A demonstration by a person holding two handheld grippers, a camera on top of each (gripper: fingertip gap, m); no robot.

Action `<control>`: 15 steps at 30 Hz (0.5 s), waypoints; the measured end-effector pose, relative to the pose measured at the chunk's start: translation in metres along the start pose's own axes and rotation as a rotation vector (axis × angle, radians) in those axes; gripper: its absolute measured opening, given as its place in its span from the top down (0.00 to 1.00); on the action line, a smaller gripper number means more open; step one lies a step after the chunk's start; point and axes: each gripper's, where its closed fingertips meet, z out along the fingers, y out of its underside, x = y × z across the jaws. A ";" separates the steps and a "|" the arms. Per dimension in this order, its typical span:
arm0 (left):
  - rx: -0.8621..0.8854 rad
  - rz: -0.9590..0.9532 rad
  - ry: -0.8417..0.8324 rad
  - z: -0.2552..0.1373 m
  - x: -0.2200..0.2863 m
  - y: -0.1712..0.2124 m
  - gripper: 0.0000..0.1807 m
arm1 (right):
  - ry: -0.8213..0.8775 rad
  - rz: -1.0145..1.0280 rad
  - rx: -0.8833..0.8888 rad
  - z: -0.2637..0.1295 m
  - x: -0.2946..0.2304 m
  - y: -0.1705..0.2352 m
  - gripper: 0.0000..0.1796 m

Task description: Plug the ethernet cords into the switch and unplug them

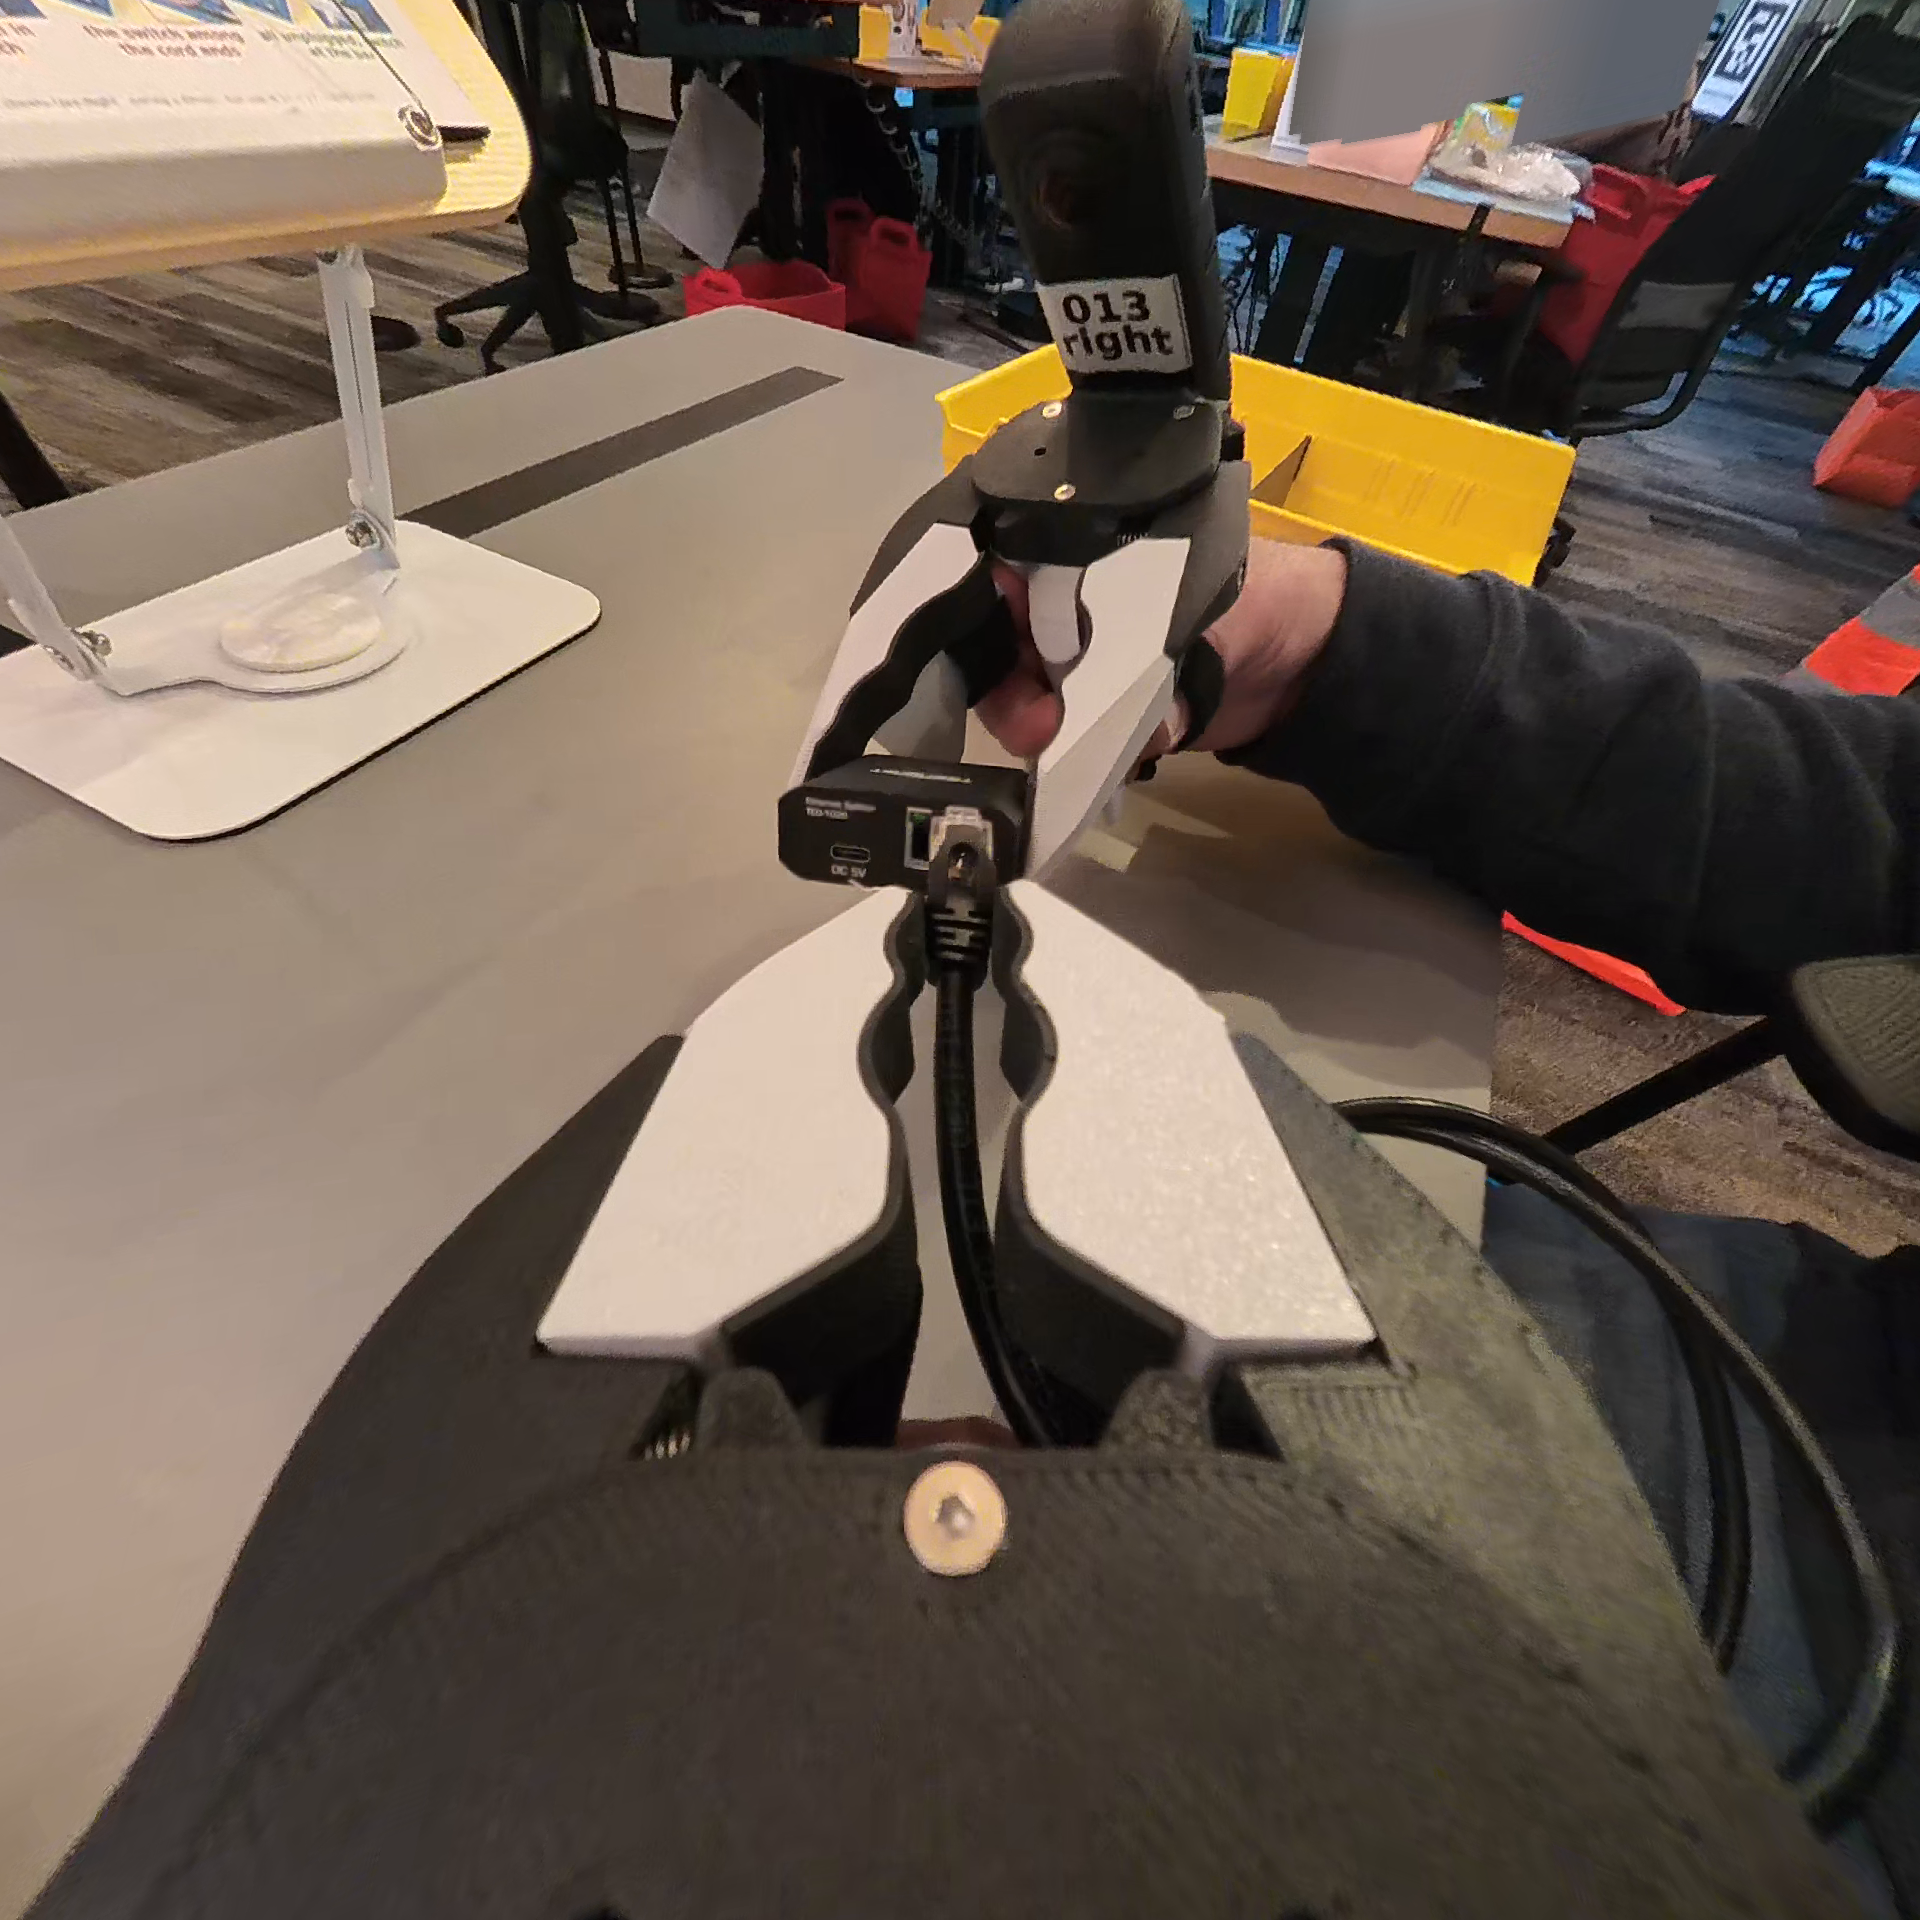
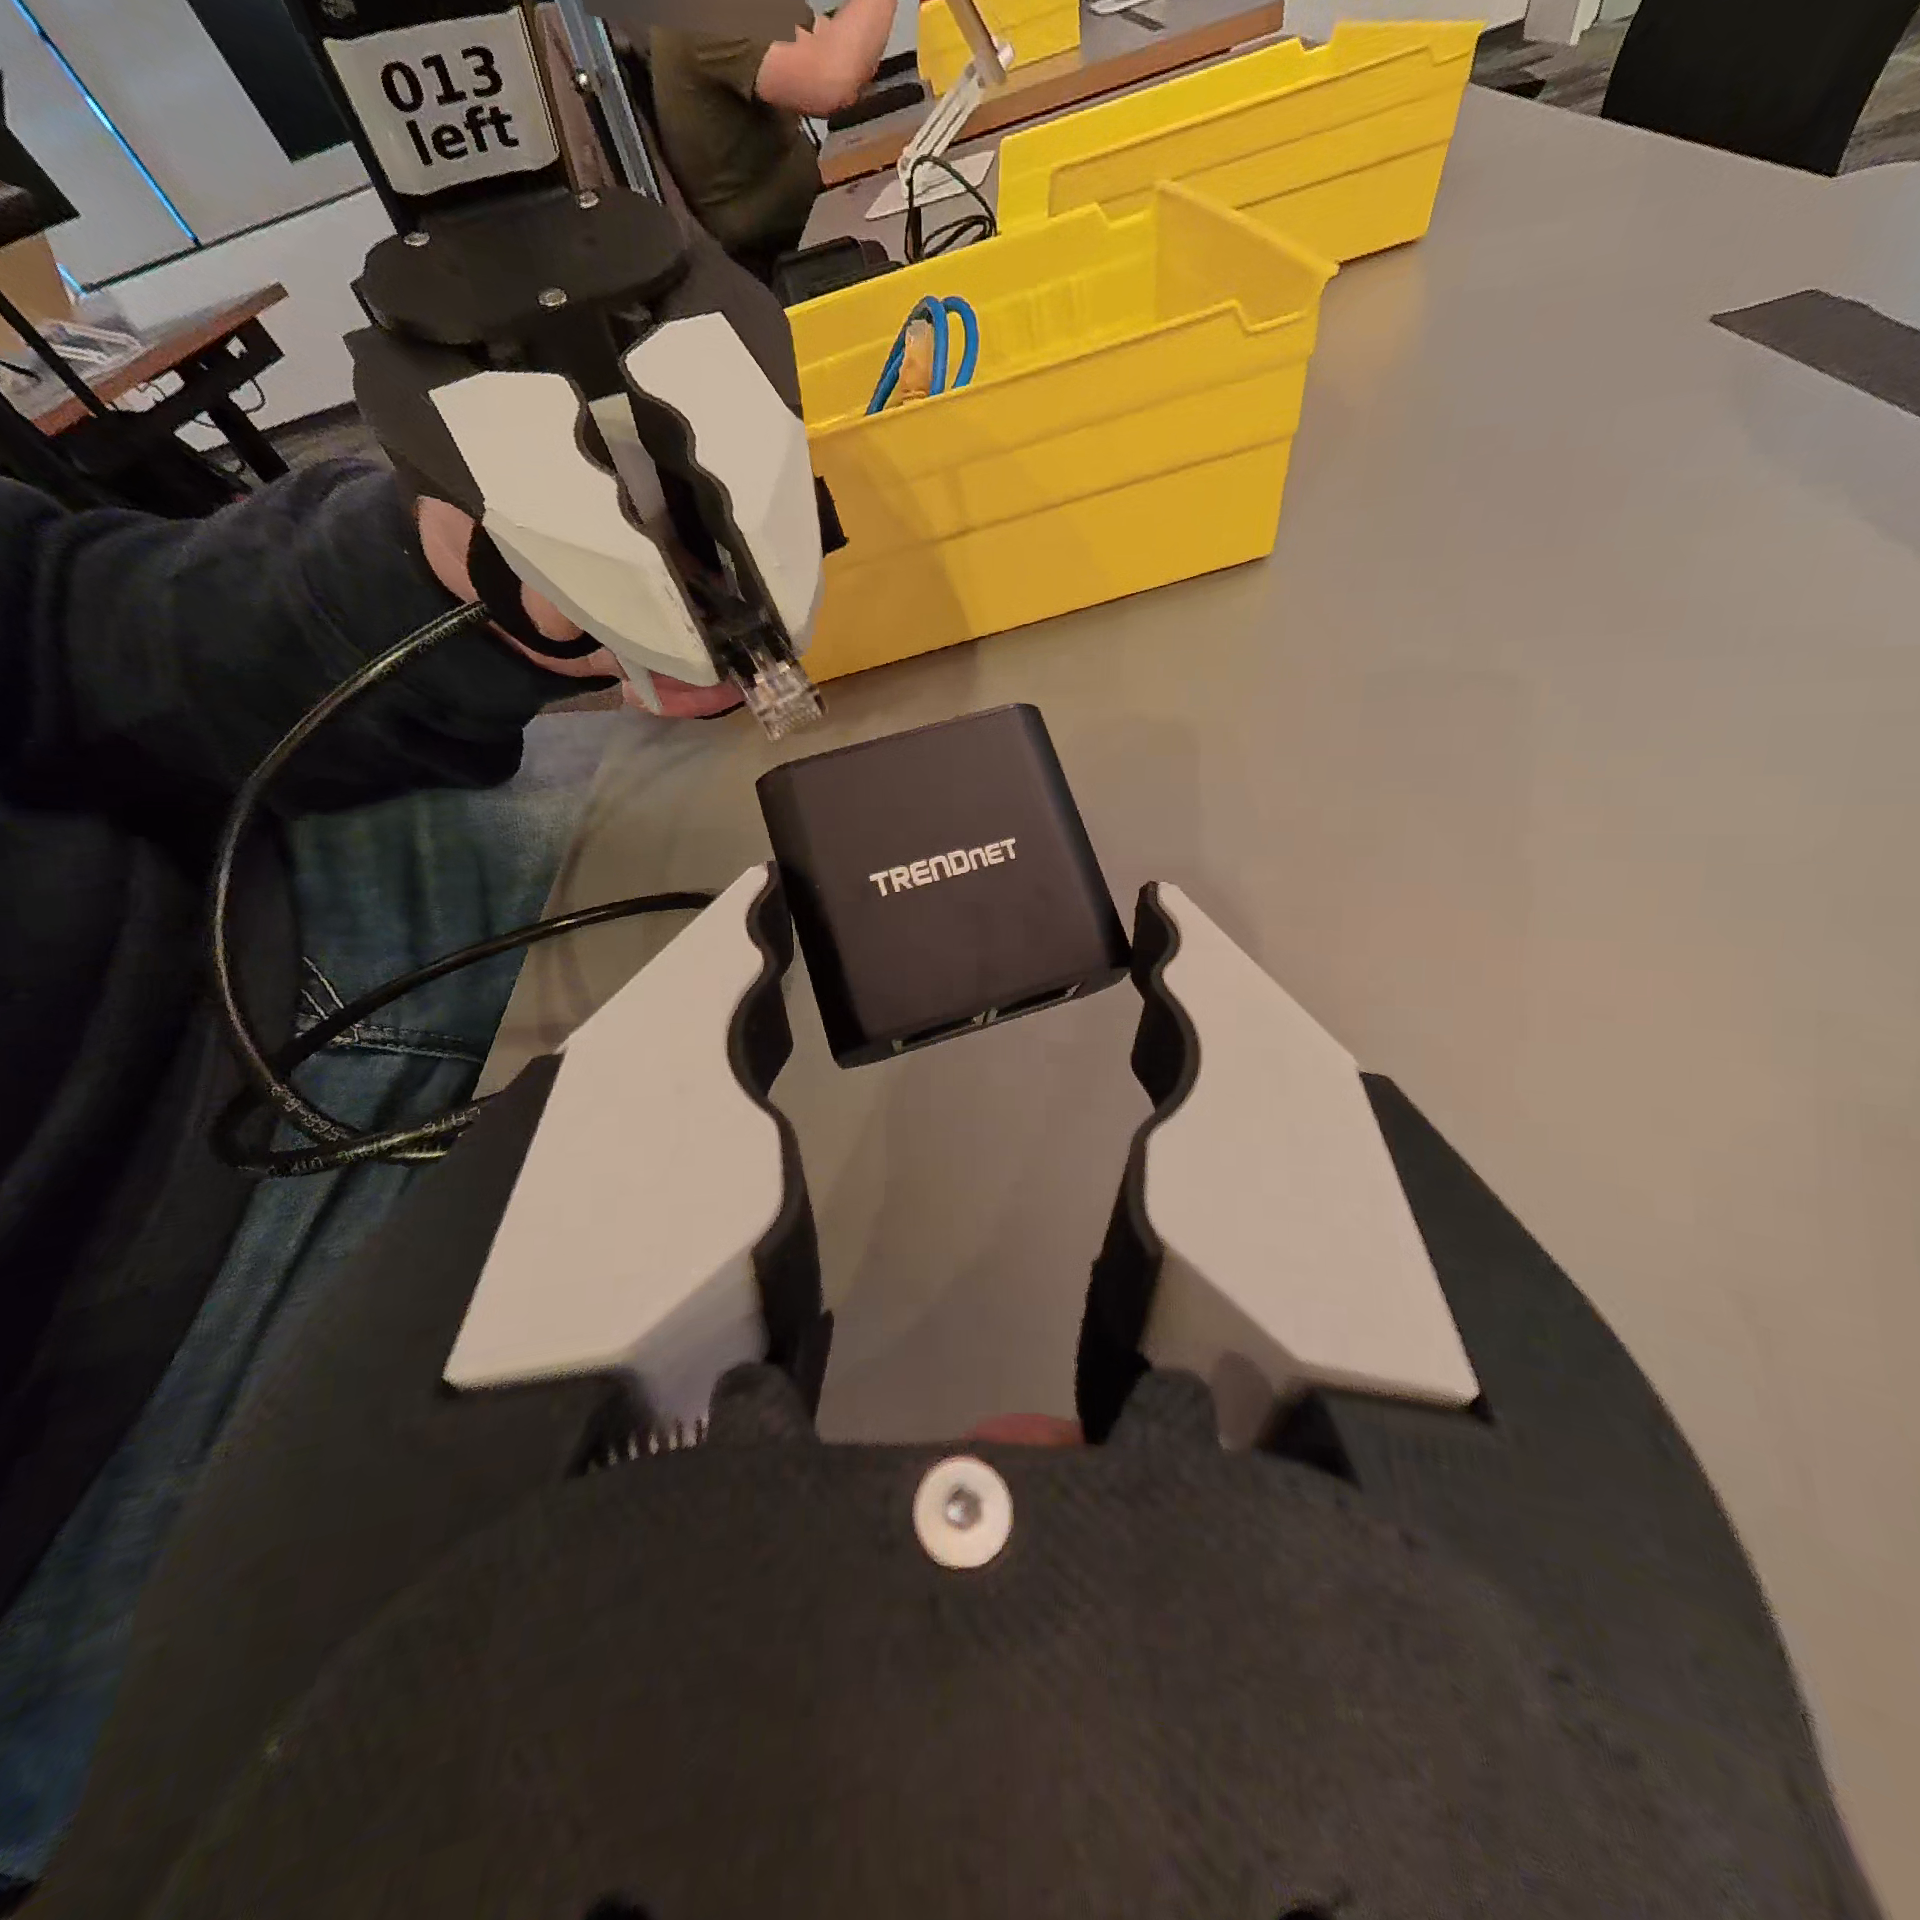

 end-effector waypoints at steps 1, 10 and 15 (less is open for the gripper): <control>-0.006 0.003 0.000 0.001 0.000 0.001 0.93 | -0.002 -0.005 -0.007 0.001 -0.001 0.000 0.63; -0.075 0.008 0.007 0.006 0.000 0.009 0.93 | -0.006 -0.038 -0.037 0.002 -0.005 -0.001 0.63; -0.136 0.038 0.001 0.008 0.000 0.015 0.93 | 0.027 -0.087 -0.115 0.003 -0.004 0.005 0.63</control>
